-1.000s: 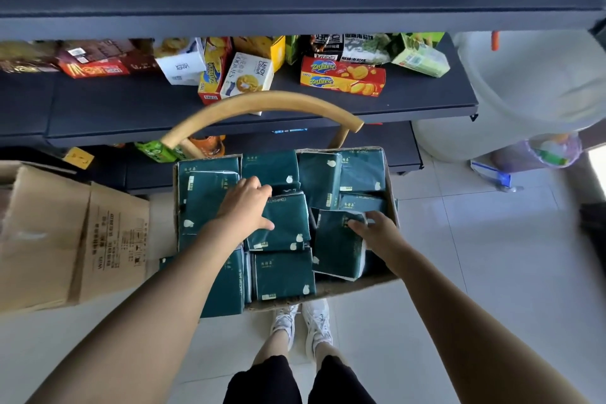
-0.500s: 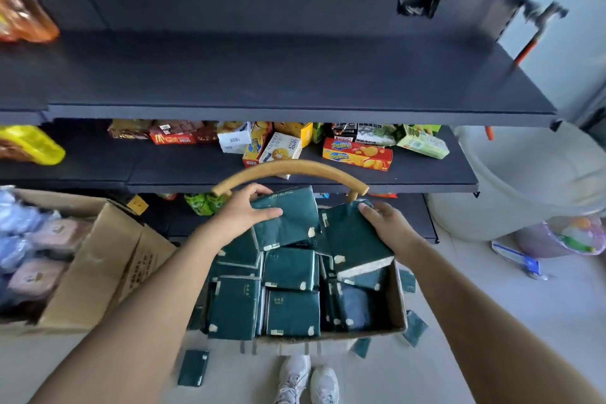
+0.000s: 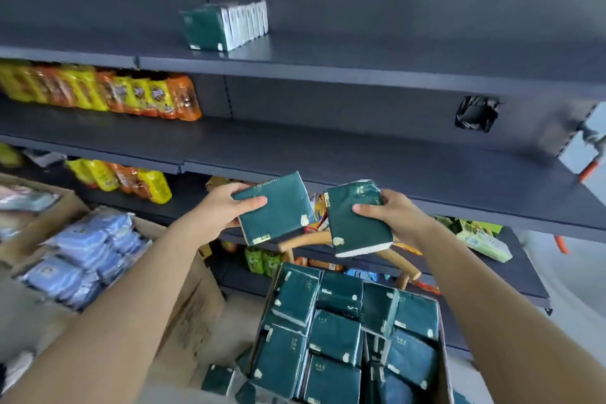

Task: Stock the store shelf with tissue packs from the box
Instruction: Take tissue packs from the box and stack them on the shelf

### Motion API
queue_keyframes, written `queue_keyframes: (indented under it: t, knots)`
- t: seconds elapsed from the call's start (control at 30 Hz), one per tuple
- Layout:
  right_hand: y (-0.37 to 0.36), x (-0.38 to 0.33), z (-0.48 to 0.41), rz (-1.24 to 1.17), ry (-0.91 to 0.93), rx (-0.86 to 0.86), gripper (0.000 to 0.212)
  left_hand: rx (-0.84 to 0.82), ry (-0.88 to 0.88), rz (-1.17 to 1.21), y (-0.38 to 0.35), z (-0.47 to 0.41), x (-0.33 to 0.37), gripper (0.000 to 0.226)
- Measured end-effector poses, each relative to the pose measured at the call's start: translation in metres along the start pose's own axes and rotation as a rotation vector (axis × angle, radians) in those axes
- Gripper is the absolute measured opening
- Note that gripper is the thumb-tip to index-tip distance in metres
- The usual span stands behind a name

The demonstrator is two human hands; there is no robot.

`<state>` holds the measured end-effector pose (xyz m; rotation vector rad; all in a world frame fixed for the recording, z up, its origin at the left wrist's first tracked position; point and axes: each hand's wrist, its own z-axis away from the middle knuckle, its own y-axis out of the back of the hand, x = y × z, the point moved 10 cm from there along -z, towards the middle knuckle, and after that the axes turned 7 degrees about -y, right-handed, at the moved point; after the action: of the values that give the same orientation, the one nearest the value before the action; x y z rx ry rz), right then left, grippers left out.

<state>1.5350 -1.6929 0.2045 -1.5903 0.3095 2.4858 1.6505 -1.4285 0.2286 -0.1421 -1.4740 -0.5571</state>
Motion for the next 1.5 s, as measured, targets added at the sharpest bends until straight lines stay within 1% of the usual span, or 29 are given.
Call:
queue_keyframes:
  t: [0.1,0.2,0.27,0.37,0.47,0.6,0.73,0.93,1.0,1.07,1.13,1.3,1.5]
  knots:
    - [-0.022,-0.045,-0.001,0.083,0.079,0.028,0.033,0.029,-0.052,0.026,0.038,-0.001,0.025,0.023]
    - [-0.052,-0.094,-0.005,0.15,0.144,0.076,0.035,0.121,-0.12,0.06,0.091,-0.012,0.048,0.03]
    - [-0.074,-0.129,-0.01,0.221,0.187,0.121,0.037,0.154,-0.166,0.077,0.126,-0.024,0.062,0.035]
    - [-0.107,-0.184,-0.018,0.283,0.284,0.236,0.048,0.179,-0.238,0.111,0.181,-0.048,0.079,0.042]
    - [-0.143,-0.236,-0.026,0.304,0.36,0.379,0.054,0.169,-0.283,0.136,0.228,-0.075,0.094,0.046]
    - [-0.193,-0.294,-0.048,0.354,0.395,0.496,0.052,0.109,-0.341,0.105,0.274,-0.104,0.115,0.03]
    - [-0.232,-0.345,-0.075,0.53,0.418,0.558,0.048,0.064,-0.41,0.08,0.306,-0.125,0.134,0.034]
    - [-0.273,-0.417,-0.122,0.853,0.522,0.618,0.045,0.024,-0.455,0.096,0.33,-0.157,0.142,0.032]
    - [-0.282,-0.435,-0.142,0.962,0.542,0.631,0.047,0.023,-0.46,0.117,0.335,-0.168,0.141,0.029]
    - [-0.29,-0.448,-0.165,1.086,0.562,0.642,0.055,0.033,-0.46,0.128,0.34,-0.179,0.137,0.028]
    - [-0.297,-0.457,-0.186,1.174,0.589,0.646,0.058,0.046,-0.455,0.147,0.346,-0.191,0.133,0.028]
    - [-0.3,-0.459,-0.228,1.27,0.63,0.653,0.059,0.065,-0.434,0.144,0.349,-0.217,0.124,0.027]
    - [-0.294,-0.435,-0.255,1.418,0.641,0.629,0.074,0.009,-0.424,0.061,0.33,-0.231,0.121,0.026]
